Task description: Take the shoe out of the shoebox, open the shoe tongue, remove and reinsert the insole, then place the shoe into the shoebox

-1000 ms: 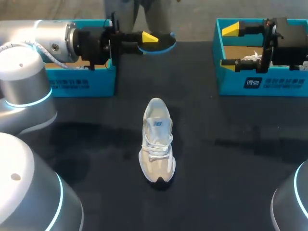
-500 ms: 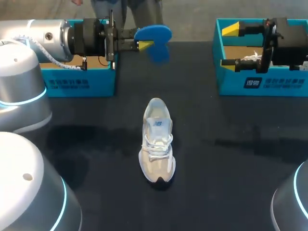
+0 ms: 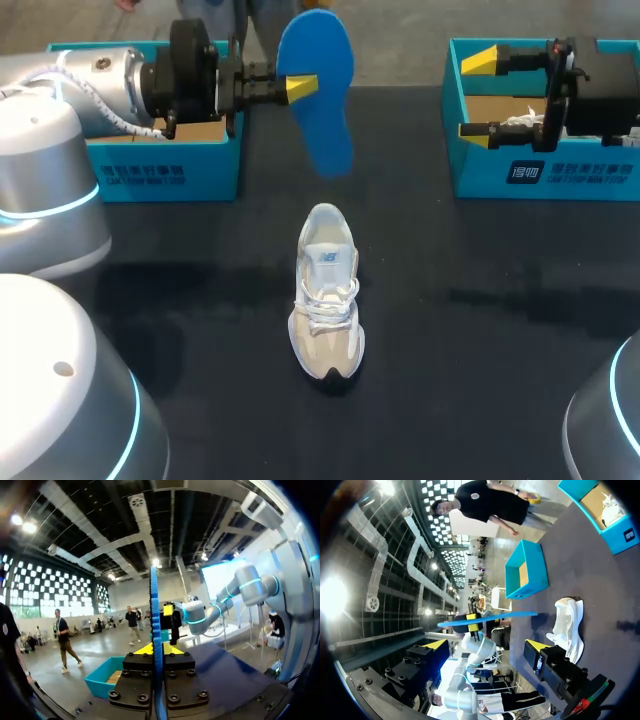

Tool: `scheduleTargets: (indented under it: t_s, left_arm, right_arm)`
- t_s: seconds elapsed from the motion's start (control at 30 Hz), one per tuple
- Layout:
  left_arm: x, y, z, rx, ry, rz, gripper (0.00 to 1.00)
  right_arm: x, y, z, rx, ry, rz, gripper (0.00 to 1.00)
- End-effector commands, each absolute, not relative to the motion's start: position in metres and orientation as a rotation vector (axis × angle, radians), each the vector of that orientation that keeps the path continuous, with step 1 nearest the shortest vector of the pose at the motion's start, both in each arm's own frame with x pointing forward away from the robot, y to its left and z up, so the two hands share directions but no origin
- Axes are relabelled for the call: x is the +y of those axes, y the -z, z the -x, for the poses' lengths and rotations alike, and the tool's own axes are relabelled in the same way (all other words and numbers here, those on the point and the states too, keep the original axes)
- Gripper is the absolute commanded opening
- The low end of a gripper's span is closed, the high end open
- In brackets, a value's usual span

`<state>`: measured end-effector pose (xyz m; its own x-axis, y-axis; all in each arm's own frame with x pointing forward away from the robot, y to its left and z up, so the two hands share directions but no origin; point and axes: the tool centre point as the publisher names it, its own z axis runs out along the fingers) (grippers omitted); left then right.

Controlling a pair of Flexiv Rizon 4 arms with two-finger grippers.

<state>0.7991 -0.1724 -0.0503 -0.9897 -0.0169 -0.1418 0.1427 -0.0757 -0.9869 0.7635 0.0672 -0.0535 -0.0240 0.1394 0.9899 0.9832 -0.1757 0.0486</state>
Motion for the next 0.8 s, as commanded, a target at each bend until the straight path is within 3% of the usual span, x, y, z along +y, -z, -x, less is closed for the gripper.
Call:
scheduleTargets:
  t_s: [0.03, 0.8]
  left_arm:
    - [-0.174, 0.049, -0.797, 2.225, 2.433, 0.444, 0.00]
    - [-0.173, 0.064, -0.800, 2.763, 2.572, 1.292, 0.00]
  right_arm:
    - [0.070, 0.054, -0.764, -1.247, 1.301, 1.431, 1.00]
    - [0.070, 0.054, -0.764, -1.247, 1.301, 1.431, 1.00]
